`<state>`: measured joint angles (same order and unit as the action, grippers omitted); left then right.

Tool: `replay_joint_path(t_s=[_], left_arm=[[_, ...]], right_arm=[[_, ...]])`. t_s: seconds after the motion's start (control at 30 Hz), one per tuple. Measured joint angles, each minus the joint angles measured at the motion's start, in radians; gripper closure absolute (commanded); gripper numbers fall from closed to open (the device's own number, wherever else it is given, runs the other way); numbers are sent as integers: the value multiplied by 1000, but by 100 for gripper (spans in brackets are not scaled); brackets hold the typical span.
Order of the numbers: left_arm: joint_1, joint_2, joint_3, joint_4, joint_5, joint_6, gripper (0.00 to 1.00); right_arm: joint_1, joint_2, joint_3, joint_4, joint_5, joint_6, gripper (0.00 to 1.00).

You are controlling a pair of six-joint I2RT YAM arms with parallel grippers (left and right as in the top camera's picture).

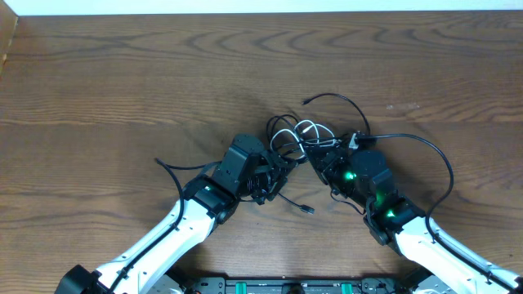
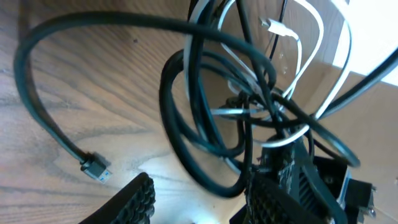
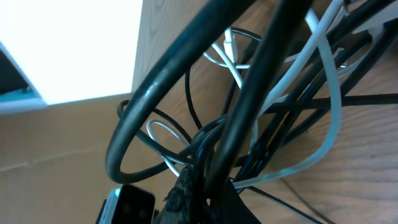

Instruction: Untangle cables

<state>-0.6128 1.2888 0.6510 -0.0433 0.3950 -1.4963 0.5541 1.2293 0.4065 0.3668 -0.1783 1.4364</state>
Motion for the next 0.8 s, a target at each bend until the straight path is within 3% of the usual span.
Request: replay_joint_path(t_s=[0.33,0.53,0.8], left_arm=[[-1,0,0,-24,-117,-4,59],[0,0,0,-29,-156,-19,93],[4,0,12,-101,-208,48,92]], right_arm=[[0,0,0,5,-85,0,99],[0,0,0,7,-103,0,99],[-7,8,-2,-12,-148,-74,99]])
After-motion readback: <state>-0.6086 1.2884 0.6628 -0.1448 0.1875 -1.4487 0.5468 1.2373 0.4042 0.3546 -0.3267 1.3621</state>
